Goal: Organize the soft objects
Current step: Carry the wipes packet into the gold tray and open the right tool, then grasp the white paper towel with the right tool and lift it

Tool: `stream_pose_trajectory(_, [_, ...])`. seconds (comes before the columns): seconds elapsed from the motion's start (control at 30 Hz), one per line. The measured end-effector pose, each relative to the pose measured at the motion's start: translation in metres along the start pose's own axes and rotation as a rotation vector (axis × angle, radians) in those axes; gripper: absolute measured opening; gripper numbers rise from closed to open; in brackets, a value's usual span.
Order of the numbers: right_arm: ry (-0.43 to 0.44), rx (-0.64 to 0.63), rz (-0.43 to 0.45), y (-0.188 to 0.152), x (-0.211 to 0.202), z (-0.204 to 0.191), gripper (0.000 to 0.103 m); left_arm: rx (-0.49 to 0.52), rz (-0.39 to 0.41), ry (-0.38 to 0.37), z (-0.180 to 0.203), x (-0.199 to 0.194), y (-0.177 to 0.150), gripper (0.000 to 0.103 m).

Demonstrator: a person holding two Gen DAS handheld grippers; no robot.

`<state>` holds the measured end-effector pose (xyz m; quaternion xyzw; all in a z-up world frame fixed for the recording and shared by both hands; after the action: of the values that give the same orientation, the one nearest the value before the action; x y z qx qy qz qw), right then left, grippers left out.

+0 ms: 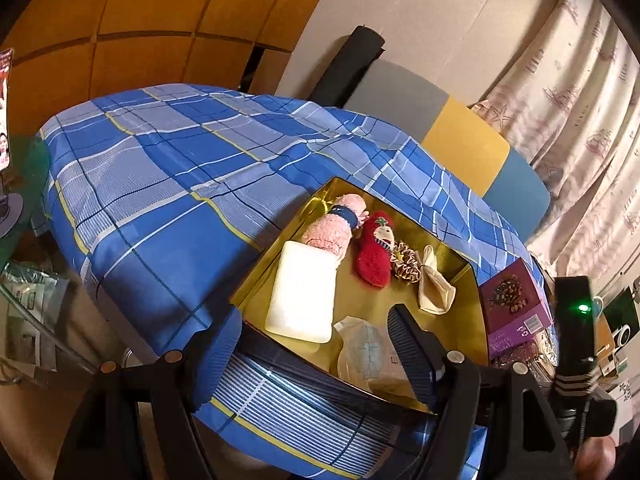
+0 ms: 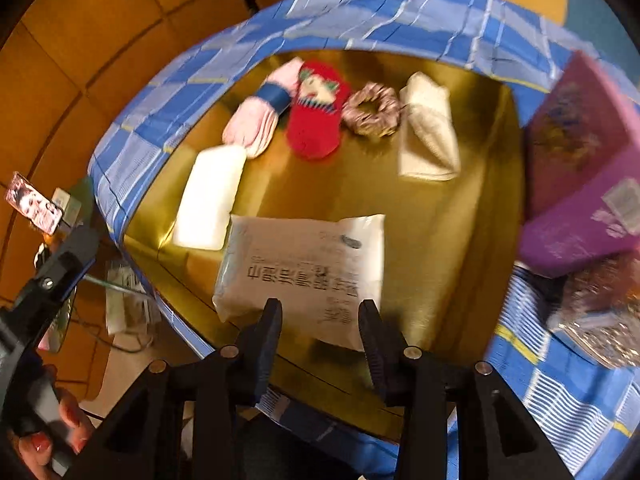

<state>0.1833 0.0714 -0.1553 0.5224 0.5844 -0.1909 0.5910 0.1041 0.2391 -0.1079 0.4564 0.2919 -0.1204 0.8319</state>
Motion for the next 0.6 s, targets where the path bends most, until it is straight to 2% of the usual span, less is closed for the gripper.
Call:
stream_pose_trajectory(0.13, [0.008,0.010,-0.002,0.014,0.018,-0.006,0.040,-0.022,-0.010,0.010,-0.005,0.002,0.000,0.076])
stream_pose_trajectory(0.33, [0.080,0.062,0.090,0.040,0.032,-0.015,0.040,-0.008,-0.023,0.017,-0.005,0.007,-0.004,0.076])
stream_pose_trajectory(0.47, [0.164,0.115,0.217,0.046,0.003,-0.015,0.041,-0.001,-0.031,0.014,-0.003,0.008,-0.007,0.076])
stream_pose_trajectory(0.6, [0.133,0.026,0.312,0.035,-0.043,-0.023,0.044,0.014,-0.049,-0.009,0.004,0.009,-0.013,0.076])
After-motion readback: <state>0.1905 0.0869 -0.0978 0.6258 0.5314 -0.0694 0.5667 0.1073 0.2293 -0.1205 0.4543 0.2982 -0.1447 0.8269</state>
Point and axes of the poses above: each gripper's, at about its wrist camera, not at the fingertips, and x roughly the way its jaws point, z to its right, y to its top, the point moved 5 cm from there along x, roughly the way its jaws point, and after that the axes turned 4 degrees about z, right-handed, at the moved point
